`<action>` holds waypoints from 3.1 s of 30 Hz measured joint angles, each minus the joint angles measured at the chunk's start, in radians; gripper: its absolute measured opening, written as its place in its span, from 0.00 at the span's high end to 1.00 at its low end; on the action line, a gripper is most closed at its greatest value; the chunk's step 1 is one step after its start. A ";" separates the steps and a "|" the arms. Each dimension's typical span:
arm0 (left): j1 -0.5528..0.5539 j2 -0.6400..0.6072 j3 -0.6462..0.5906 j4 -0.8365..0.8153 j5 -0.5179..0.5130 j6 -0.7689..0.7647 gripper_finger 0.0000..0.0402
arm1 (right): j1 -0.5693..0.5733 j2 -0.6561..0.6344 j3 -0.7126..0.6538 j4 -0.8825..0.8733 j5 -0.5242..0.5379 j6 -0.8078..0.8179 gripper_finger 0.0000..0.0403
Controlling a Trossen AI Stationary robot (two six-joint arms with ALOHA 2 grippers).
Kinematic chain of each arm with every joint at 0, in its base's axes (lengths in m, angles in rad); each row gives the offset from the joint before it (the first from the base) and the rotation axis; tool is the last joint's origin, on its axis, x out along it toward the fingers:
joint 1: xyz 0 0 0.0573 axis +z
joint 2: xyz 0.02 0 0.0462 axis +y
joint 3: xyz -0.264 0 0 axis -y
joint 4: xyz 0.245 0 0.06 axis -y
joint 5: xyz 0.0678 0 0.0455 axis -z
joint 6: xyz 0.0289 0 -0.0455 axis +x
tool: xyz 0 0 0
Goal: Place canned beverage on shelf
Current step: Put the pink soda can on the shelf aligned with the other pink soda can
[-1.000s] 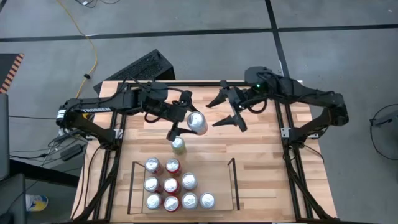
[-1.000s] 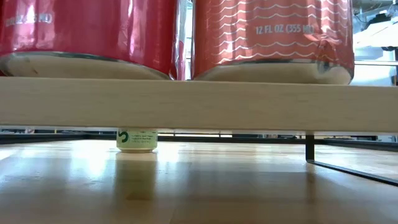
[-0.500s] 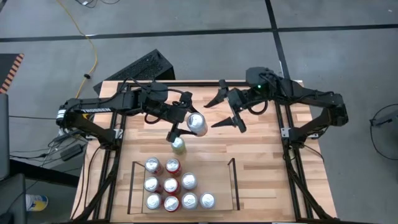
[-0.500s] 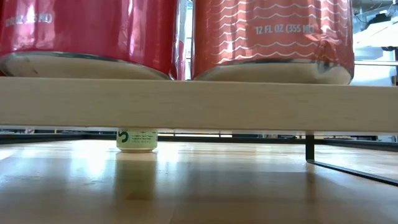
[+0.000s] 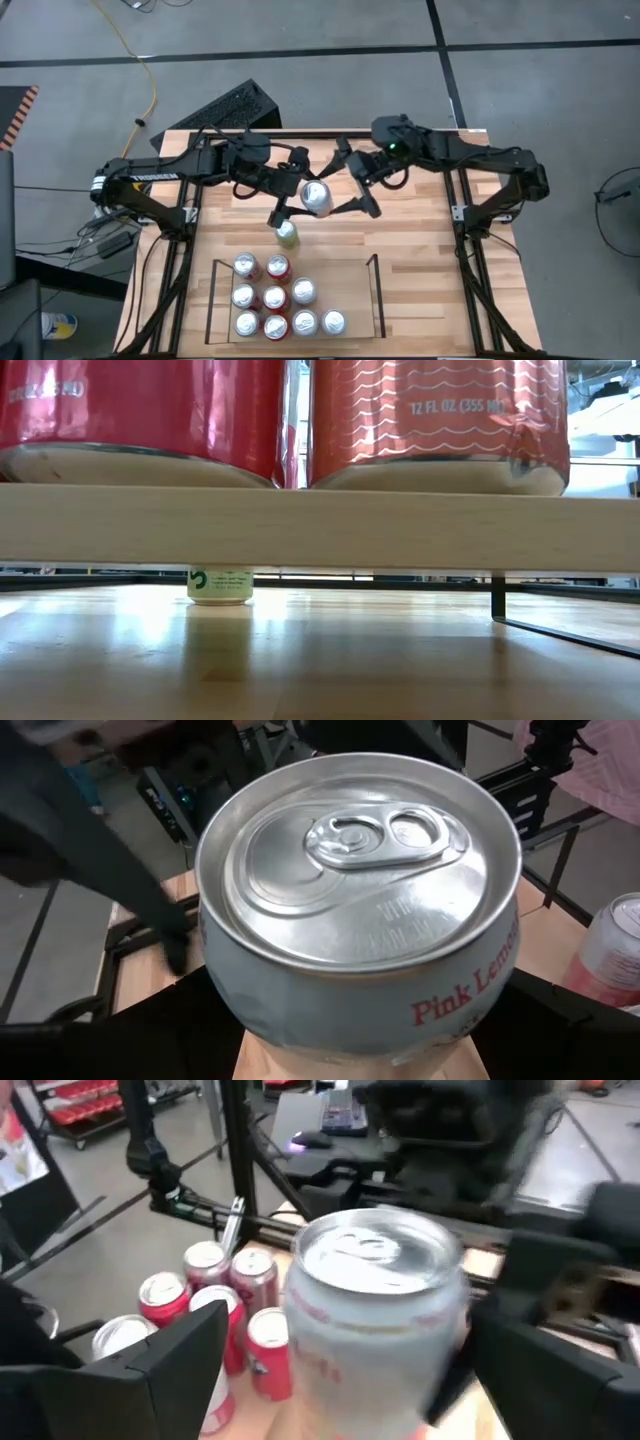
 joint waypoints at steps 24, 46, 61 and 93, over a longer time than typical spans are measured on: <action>-0.002 0.006 0.000 -0.018 0.023 0.109 0.27 | 0.020 0.040 0.002 0.016 0.050 0.018 0.26; -0.040 0.020 -0.003 -0.078 -0.004 0.094 0.24 | 0.071 0.064 0.001 -0.030 0.099 -0.003 0.55; -0.041 0.022 -0.005 -0.121 -0.104 0.093 0.24 | 0.127 0.064 -0.025 -0.030 0.285 0.130 0.56; 0.005 0.017 -0.004 -0.160 -0.001 0.235 0.24 | 0.226 0.051 -0.121 -0.045 0.461 0.338 0.58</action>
